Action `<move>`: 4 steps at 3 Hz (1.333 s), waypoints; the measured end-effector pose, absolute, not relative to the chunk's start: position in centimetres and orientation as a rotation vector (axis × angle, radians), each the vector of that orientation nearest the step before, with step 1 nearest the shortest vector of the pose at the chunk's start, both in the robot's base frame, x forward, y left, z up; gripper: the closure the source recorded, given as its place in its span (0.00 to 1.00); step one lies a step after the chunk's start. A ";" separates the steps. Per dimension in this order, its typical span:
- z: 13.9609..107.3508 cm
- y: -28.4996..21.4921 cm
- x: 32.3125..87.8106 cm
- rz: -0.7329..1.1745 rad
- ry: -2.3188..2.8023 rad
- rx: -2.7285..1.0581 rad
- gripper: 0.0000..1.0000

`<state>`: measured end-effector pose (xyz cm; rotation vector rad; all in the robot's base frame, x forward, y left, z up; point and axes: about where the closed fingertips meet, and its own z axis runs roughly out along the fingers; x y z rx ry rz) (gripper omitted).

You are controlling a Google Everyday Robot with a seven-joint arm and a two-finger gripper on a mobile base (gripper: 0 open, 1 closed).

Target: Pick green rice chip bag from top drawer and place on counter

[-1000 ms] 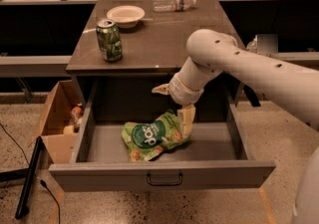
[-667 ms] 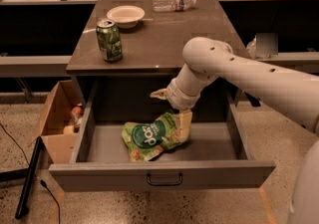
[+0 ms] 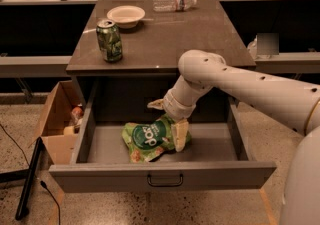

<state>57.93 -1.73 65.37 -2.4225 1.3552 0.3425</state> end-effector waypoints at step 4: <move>63.9 -0.4 55.6 0.421 1.305 -2.482 0.87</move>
Offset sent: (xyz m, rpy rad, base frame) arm -0.0235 0.0073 -0.0165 -0.0158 0.0475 0.0542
